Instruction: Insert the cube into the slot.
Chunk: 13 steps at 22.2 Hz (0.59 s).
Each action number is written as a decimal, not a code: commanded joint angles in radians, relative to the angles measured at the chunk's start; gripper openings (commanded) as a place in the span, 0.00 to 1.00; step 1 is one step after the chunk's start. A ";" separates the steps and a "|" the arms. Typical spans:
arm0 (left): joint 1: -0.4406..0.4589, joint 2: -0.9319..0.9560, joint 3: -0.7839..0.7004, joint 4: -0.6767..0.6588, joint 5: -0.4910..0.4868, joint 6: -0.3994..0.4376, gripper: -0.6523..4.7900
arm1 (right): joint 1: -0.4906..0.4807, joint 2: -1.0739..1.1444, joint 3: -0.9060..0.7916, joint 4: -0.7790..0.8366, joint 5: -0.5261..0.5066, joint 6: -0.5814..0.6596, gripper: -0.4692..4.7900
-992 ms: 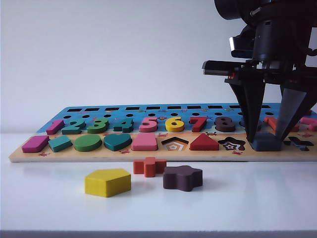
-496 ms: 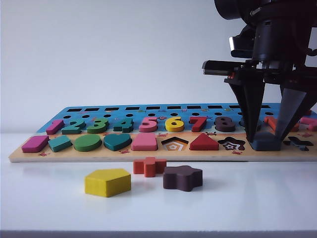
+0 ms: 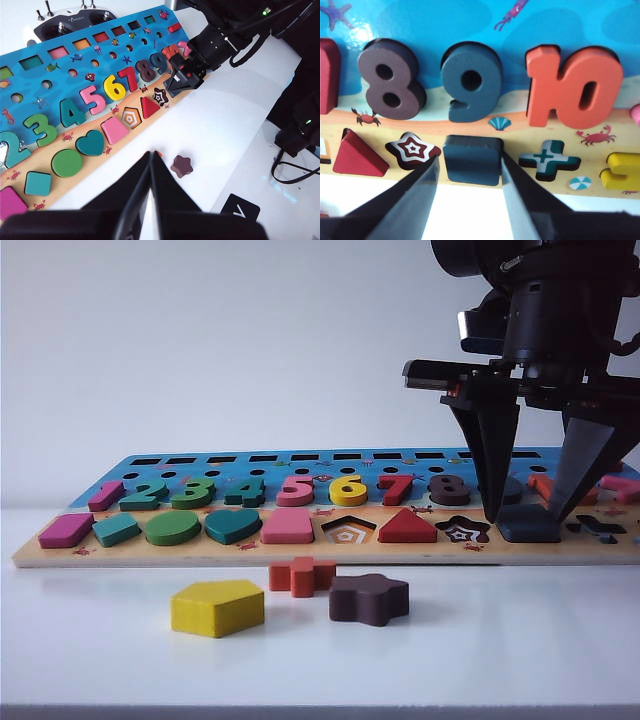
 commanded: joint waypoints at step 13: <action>-0.001 0.001 0.002 0.012 0.005 0.005 0.14 | 0.002 -0.116 0.008 -0.017 0.008 0.004 0.59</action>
